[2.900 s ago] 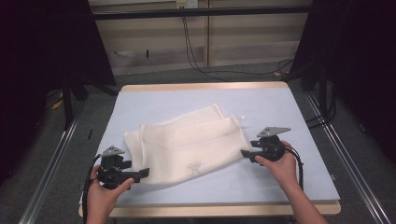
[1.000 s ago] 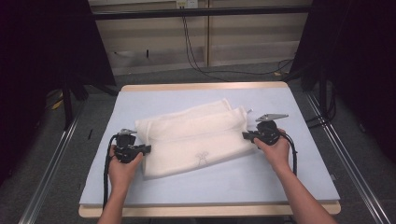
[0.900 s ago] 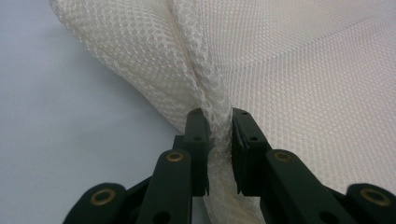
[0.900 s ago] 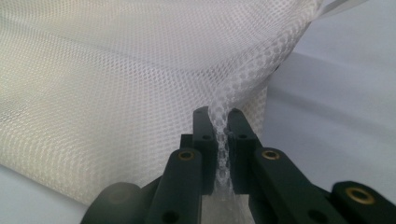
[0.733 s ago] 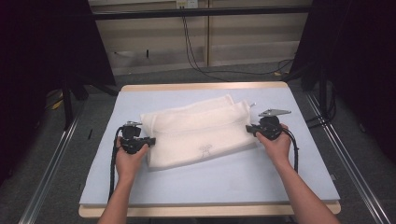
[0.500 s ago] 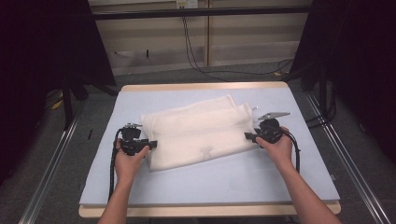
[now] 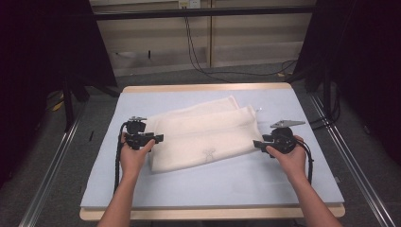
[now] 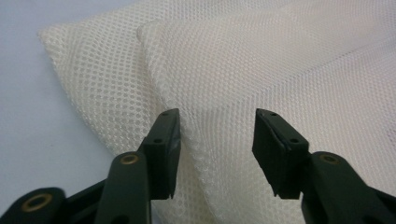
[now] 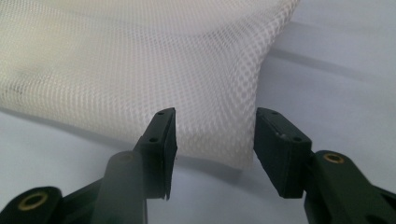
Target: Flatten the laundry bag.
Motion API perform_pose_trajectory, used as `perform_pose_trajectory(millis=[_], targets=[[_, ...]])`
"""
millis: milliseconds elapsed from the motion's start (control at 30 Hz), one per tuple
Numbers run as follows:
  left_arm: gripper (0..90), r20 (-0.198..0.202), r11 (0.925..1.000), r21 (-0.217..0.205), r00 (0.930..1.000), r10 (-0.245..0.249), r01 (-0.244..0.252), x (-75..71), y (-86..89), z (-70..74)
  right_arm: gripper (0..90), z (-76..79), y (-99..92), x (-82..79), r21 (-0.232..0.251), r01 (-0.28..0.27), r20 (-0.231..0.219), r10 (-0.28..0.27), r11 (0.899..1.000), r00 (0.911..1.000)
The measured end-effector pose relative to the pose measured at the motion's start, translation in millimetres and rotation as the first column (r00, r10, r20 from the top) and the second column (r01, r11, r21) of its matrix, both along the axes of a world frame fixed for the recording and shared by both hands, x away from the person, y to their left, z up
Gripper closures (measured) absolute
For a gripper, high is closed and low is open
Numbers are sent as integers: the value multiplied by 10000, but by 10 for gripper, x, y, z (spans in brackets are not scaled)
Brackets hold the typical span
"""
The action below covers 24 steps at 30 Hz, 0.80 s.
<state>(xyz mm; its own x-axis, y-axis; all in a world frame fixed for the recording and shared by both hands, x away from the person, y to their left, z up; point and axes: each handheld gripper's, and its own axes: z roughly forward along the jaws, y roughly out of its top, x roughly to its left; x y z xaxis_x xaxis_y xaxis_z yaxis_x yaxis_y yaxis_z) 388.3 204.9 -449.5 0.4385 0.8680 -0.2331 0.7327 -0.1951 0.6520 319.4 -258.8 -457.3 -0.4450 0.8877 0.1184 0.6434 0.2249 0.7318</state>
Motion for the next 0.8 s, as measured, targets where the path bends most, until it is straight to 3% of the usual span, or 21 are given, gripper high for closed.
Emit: perform_pose_trajectory(millis=[67,133,200,233,333,400,600,633,733,800], targets=[[571,-149,9999,-93,9999,68,-70,7,10,-13,497,-25,-16,-30,-10,-4,8,4,10000,10000],[742,4,9995,20,9995,-328,328,-24,11,30,497,-54,-32,-66,-69,56,-58,-57,10000,10000],[826,91,9985,-54,9984,-549,550,-71,-6,76,502,-69,-42,-90,-98,8,-79,-9,10000,10000],[840,167,9984,-231,9985,-519,523,-92,-33,82,503,-74,-42,-96,-99,7,-93,-8,10000,10000],[851,397,9939,-223,9935,-1070,1079,-196,-84,132,505,-68,-35,-109,-51,-29,-68,29,10000,10000],[858,552,9883,-785,9904,-1268,1309,-283,-140,138,506,-56,-31,-123,-68,-36,-79,36,10000,10000],[868,604,9689,-979,9731,-2222,2273,-531,-331,128,517,-52,-38,-158,5,-14,-93,14,10000,10000],[869,577,9628,-864,9661,-2518,2561,-574,-363,128,518,-52,-38,-161,12,2,-68,-2,10000,10000],[870,483,9543,-867,9580,-2826,2858,-662,-416,115,518,-54,-25,-159,1,-47,-27,47,10000,10000],[872,460,9542,-705,9565,-2880,2907,-722,-426,96,519,-51,-12,-159,16,-36,-52,36,10000,10000]])
